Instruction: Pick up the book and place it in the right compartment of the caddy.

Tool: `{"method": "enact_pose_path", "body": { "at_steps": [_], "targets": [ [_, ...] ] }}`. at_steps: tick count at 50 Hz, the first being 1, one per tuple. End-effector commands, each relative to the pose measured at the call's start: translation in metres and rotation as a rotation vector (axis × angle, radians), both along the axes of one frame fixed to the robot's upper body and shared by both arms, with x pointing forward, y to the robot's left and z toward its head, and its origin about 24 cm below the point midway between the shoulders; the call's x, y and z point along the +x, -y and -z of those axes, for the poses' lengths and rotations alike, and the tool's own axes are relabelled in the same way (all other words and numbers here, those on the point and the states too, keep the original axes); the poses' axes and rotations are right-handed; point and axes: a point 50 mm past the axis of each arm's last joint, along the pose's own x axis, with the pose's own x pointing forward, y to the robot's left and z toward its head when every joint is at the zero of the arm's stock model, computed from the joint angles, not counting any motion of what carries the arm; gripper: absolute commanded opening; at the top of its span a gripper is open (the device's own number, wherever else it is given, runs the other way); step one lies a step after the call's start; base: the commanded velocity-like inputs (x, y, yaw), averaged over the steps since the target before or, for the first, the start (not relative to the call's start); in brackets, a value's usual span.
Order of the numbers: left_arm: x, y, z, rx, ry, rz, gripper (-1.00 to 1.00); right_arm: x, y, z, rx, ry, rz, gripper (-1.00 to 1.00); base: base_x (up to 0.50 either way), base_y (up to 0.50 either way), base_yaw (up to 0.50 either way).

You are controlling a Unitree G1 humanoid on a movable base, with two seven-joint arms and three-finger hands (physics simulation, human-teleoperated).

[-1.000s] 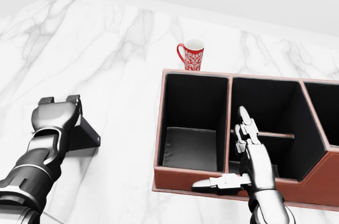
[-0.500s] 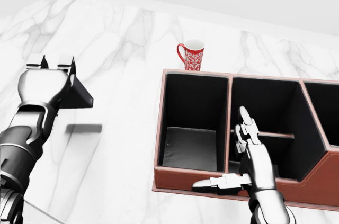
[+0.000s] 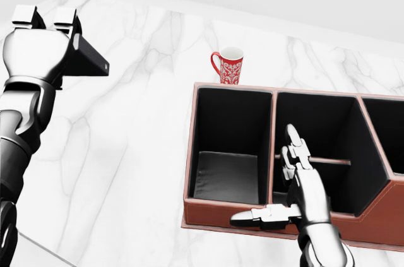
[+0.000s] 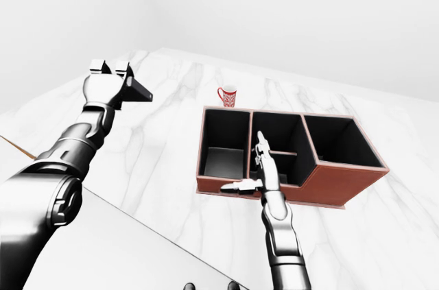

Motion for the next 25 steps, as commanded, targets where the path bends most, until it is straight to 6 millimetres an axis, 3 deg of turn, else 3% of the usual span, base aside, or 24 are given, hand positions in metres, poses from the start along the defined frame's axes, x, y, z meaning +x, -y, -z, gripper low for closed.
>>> {"method": "enact_pose_path", "body": {
  "at_steps": [1, 6, 7, 10, 16, 25],
  "targets": [
    [0.005, 0.008, -0.037, -0.122, 0.144, 0.012, -1.00, 0.008, 0.004, -0.015, -0.018, 0.027, 0.003, 1.00, 0.00, 0.00, 0.00],
    [0.006, 0.012, -0.041, -0.135, 0.149, 0.024, -1.00, 0.017, 0.003, -0.028, -0.037, 0.060, -0.001, 1.00, 0.00, 0.00, 0.00],
    [0.008, 0.016, -0.039, -0.175, 0.120, 0.028, -1.00, 0.024, 0.001, -0.043, -0.042, 0.113, -0.009, 1.00, 0.00, 0.00, 0.00],
    [0.008, 0.016, -0.038, -0.193, 0.114, 0.029, -1.00, 0.035, 0.002, -0.052, -0.055, 0.138, -0.007, 1.00, 0.00, 0.00, 0.00],
    [0.008, 0.018, -0.029, -0.236, 0.081, 0.028, -1.00, 0.052, 0.007, -0.051, -0.081, 0.114, 0.012, 1.00, 0.00, 0.00, 0.00],
    [0.008, 0.019, -0.028, -0.229, 0.078, 0.033, -1.00, 0.070, 0.003, -0.075, -0.118, 0.166, 0.001, 1.00, 0.00, 0.00, 0.00]
  ]
}}
